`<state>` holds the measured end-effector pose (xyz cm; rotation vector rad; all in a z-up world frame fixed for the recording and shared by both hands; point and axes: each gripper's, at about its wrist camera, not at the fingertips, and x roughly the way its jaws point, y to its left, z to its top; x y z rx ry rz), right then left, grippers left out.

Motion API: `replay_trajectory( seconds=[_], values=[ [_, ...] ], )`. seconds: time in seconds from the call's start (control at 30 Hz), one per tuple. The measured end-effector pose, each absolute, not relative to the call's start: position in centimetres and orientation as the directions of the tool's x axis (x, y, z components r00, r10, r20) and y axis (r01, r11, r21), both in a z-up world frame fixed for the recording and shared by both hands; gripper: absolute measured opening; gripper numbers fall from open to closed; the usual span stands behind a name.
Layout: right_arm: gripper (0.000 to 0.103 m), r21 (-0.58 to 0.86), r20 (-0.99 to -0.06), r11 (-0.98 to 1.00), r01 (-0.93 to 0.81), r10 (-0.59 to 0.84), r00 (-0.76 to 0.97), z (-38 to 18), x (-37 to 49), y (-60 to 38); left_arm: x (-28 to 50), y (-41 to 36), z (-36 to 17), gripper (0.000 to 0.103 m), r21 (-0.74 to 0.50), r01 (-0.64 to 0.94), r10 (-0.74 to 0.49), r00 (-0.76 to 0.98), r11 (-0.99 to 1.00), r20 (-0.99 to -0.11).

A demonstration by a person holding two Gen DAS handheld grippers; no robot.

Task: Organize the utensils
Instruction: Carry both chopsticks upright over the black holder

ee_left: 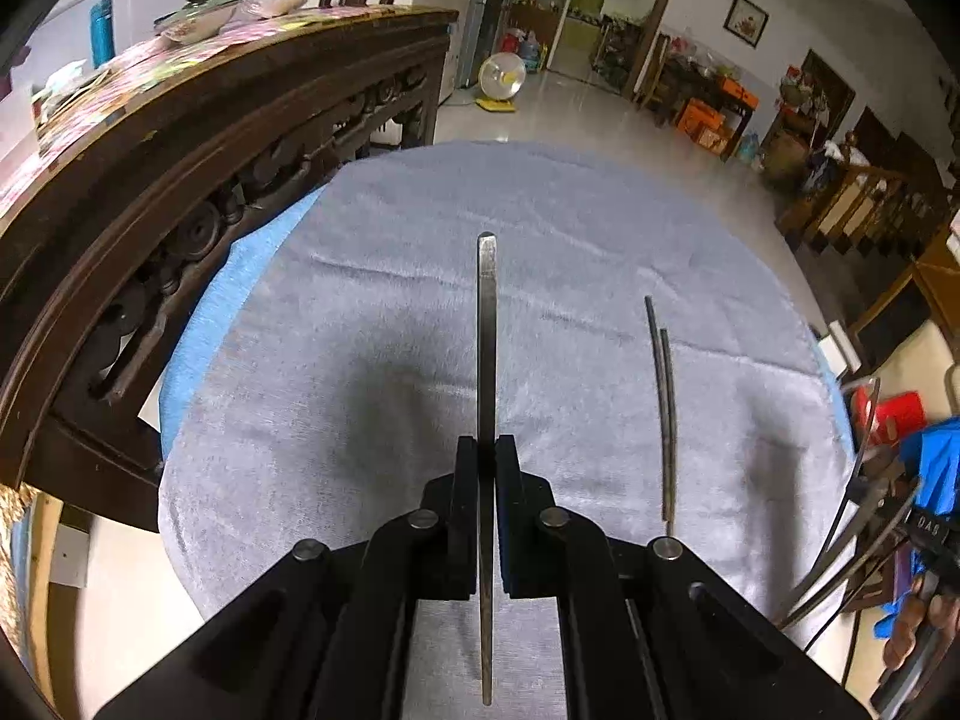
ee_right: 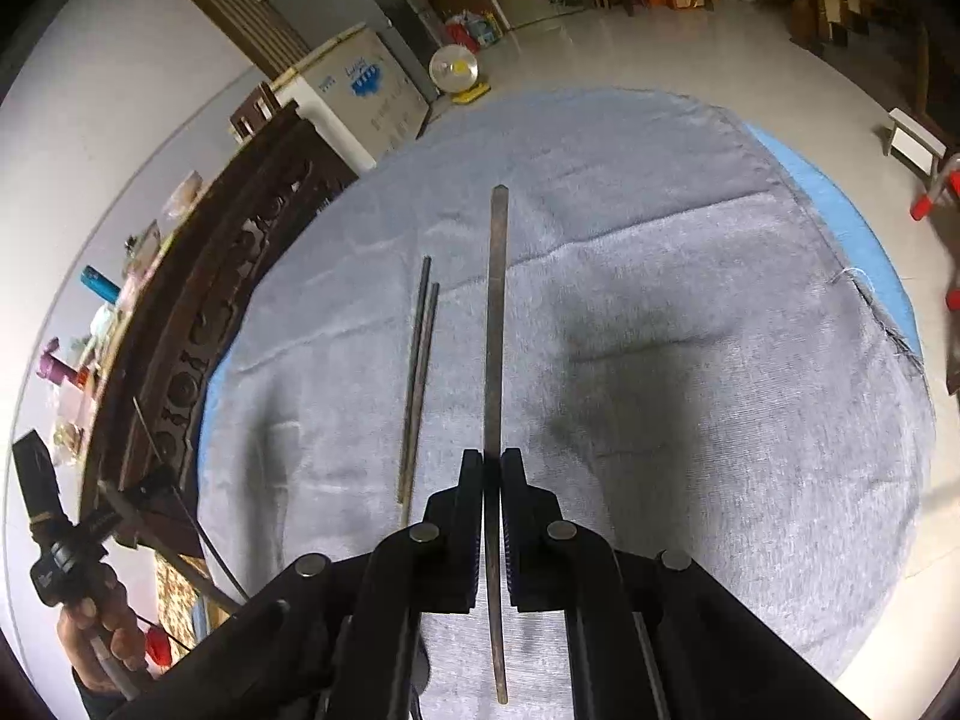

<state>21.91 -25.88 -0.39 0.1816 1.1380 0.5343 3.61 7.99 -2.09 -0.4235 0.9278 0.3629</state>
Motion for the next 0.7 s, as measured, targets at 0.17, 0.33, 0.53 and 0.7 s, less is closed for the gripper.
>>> replay_trajectory(
  seconds=[0.17,0.33,0.53,0.7],
  values=[
    [0.007,0.435,-0.768,0.85,-0.298,0.522,0.37,0.8,20.5,-26.8,2.0,8.5,-0.2,0.005,-0.268,-0.491,0.107,0.609,0.829,-0.786],
    [0.007,0.462,-0.708,0.834,-0.3,0.551,0.442,2.6,18.8,-28.0,0.9,8.5,0.8,0.005,-0.311,-0.491,0.107,0.653,0.814,-0.75],
    [0.007,0.473,-0.648,0.82,-0.322,0.571,0.504,4.9,17.2,-28.4,-0.1,8.0,2.0,0.005,-0.349,-0.49,0.121,0.699,0.799,-0.705],
    [0.007,0.489,-0.609,0.806,-0.332,0.589,0.531,6.1,16.2,-28.8,-0.8,7.9,2.9,0.005,-0.384,-0.49,0.125,0.728,0.783,-0.674]
  ],
)
